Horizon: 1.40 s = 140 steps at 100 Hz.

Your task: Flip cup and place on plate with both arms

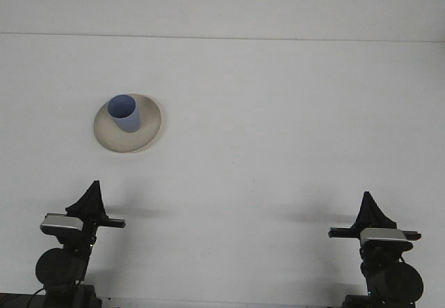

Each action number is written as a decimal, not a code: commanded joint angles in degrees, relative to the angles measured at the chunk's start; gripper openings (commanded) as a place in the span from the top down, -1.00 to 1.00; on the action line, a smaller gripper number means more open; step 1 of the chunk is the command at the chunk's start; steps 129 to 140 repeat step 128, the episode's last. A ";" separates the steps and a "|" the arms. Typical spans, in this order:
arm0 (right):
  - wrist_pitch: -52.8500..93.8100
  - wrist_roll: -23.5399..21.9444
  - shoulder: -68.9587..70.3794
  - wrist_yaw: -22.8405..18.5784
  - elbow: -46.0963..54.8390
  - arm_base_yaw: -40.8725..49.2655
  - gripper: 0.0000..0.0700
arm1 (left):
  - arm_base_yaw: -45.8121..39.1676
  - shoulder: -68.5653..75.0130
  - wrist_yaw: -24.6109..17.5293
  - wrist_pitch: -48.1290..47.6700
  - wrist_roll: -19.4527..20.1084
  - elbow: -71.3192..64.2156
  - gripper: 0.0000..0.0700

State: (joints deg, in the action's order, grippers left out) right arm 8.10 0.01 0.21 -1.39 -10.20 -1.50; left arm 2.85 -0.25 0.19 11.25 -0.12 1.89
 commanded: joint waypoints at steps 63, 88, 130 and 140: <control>-15.15 -0.20 -0.13 0.28 9.49 0.02 0.99 | -0.04 0.07 0.22 0.72 -0.39 -1.09 0.97; -15.17 -0.20 -0.13 0.31 9.49 0.02 0.99 | -0.04 0.07 0.22 0.72 -0.39 -1.09 0.97; -15.17 -0.20 -0.13 0.31 9.49 0.02 0.99 | -0.04 0.07 0.22 0.70 -0.39 -1.09 0.97; -15.17 -0.20 -0.13 0.31 9.49 0.02 0.99 | -0.04 0.07 0.22 0.70 -0.39 -1.09 0.97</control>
